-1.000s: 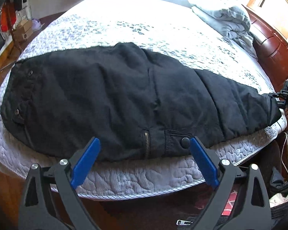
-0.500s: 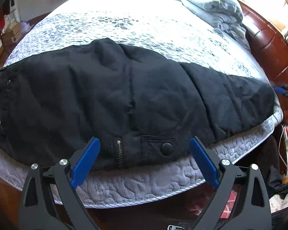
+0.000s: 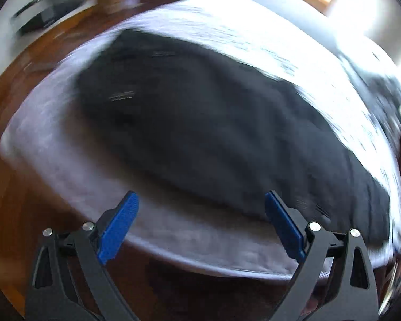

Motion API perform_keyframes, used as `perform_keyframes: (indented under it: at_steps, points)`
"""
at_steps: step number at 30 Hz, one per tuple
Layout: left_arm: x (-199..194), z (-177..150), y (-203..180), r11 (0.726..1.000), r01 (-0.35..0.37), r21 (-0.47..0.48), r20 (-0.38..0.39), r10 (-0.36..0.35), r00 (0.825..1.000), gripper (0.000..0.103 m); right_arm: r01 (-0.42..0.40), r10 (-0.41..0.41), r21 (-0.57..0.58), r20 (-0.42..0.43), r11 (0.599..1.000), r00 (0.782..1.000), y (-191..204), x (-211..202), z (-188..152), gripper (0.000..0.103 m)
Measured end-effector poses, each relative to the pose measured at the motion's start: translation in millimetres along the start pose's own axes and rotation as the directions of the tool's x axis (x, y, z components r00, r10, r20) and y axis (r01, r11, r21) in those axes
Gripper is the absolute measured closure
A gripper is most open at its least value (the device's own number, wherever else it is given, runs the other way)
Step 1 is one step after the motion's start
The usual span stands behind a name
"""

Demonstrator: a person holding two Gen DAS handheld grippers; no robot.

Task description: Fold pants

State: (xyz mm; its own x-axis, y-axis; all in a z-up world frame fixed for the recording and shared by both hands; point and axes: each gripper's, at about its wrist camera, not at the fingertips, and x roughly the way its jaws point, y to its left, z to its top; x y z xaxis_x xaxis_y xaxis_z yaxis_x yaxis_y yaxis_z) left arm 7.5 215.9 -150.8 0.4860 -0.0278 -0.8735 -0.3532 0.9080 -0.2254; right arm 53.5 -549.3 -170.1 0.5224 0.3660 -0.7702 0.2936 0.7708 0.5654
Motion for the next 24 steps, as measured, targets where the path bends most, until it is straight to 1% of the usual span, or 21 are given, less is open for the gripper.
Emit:
perform_keyframes:
  at_steps: [1,4,7,8,9,10,13,15,16,18,20,23,24]
  points:
    - [-1,2,17,0.999,-0.025,-0.04,0.012,0.025,1.0,0.008,-0.011,0.011,0.017,0.001,1.0,1.0,-1,1,-2,0.032]
    - [-3,12,52,0.991,-0.041,-0.128,0.053,0.048,0.997,0.009,-0.023,0.023,0.04,-0.004,0.999,1.0,5,11,-5,0.032]
    - [0,26,76,0.978,0.015,-0.209,0.091,0.004,0.996,0.012,-0.016,0.016,0.03,-0.006,0.999,1.0,15,16,-6,0.028]
    - [4,31,82,0.973,0.031,-0.23,0.092,-0.01,0.996,0.022,-0.015,0.015,0.028,-0.005,1.0,1.0,19,17,-6,0.028]
    - [7,34,84,0.97,0.046,-0.238,0.09,-0.025,0.996,0.027,-0.012,0.012,0.025,-0.005,1.0,1.0,21,17,-6,0.027]
    - [11,38,87,0.967,0.058,-0.247,0.088,-0.038,0.995,0.031,-0.005,0.006,0.02,-0.01,1.0,1.0,25,18,-5,0.027]
    - [26,49,90,0.956,0.086,-0.282,0.091,-0.063,0.994,0.032,0.014,-0.014,0.003,-0.024,1.0,1.0,33,21,-7,0.027]
    - [37,54,90,0.943,0.118,-0.313,0.09,-0.094,0.992,0.049,0.027,-0.027,-0.011,-0.029,1.0,0.999,39,22,-9,0.027]
    - [41,58,90,0.937,0.141,-0.321,0.095,-0.116,0.989,0.065,0.03,-0.031,-0.015,-0.029,0.999,0.999,40,23,-9,0.027]
    - [45,65,87,0.939,0.128,-0.319,0.106,-0.099,0.989,0.07,0.038,-0.039,-0.015,-0.028,0.999,0.999,45,24,-9,0.027]
    - [47,76,79,0.957,0.086,-0.277,0.116,-0.056,0.992,0.075,0.042,-0.042,-0.019,-0.021,0.999,0.999,47,23,-10,0.027]
    - [44,83,75,0.96,0.06,-0.274,0.147,-0.02,0.989,0.077,0.036,-0.037,-0.025,-0.007,0.999,0.999,52,20,-10,0.027]
    - [45,84,71,0.964,0.045,-0.261,0.143,-0.008,0.99,0.077,0.031,-0.031,-0.027,-0.003,0.999,1.0,53,19,-10,0.027]
